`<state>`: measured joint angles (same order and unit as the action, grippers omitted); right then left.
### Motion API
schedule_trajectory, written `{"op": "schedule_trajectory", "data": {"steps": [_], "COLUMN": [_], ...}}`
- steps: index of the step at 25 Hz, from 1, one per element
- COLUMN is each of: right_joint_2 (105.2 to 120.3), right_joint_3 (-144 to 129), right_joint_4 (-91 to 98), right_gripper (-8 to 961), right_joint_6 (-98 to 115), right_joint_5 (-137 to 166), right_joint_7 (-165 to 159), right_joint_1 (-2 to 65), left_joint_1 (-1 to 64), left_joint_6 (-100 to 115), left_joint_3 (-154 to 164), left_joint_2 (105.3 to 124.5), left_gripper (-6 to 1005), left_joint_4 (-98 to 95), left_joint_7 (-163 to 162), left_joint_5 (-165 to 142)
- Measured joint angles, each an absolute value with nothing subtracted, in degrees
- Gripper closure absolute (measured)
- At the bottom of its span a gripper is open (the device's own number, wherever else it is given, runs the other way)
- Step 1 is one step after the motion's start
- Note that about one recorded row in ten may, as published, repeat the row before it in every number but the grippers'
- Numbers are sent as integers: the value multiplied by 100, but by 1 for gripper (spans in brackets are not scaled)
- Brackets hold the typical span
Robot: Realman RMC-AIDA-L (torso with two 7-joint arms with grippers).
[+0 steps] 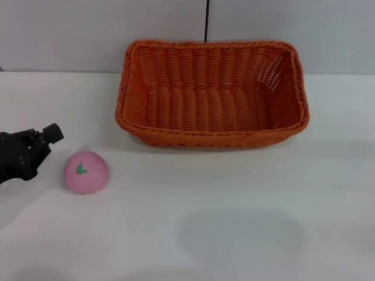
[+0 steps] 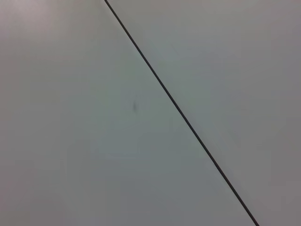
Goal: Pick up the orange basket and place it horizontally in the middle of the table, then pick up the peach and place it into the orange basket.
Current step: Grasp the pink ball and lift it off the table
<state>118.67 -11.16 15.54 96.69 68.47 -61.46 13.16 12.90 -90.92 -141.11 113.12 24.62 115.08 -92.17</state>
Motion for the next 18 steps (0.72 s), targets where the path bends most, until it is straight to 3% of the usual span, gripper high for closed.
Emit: {"op": "schedule_trajectory", "data": {"steps": [3, 8, 18], "right_joint_2": [11866, 11865, 11862], "right_joint_3": [-1116, -1116, -1116], "right_joint_4": [1555, 1529, 1493], "right_gripper": [409, 409, 408], "right_joint_6": [9632, 9553, 9534], "right_joint_5": [6847, 6847, 6851], "right_joint_7": [-6144, -6143, -6143], "right_joint_1": [1309, 1332, 1353], "left_joint_1": [1281, 1247, 1273], "left_joint_6": [-9078, -8994, -8681], "left_joint_3": [-14091, -14111, -14079], "left_joint_2": [11292, 11324, 11414], "left_gripper": [1001, 1000, 722], "left_joint_4": [2462, 2461, 2461], "left_joint_7": [11496, 11454, 11459], "left_joint_5": [-9264, -9310, -9713]}}
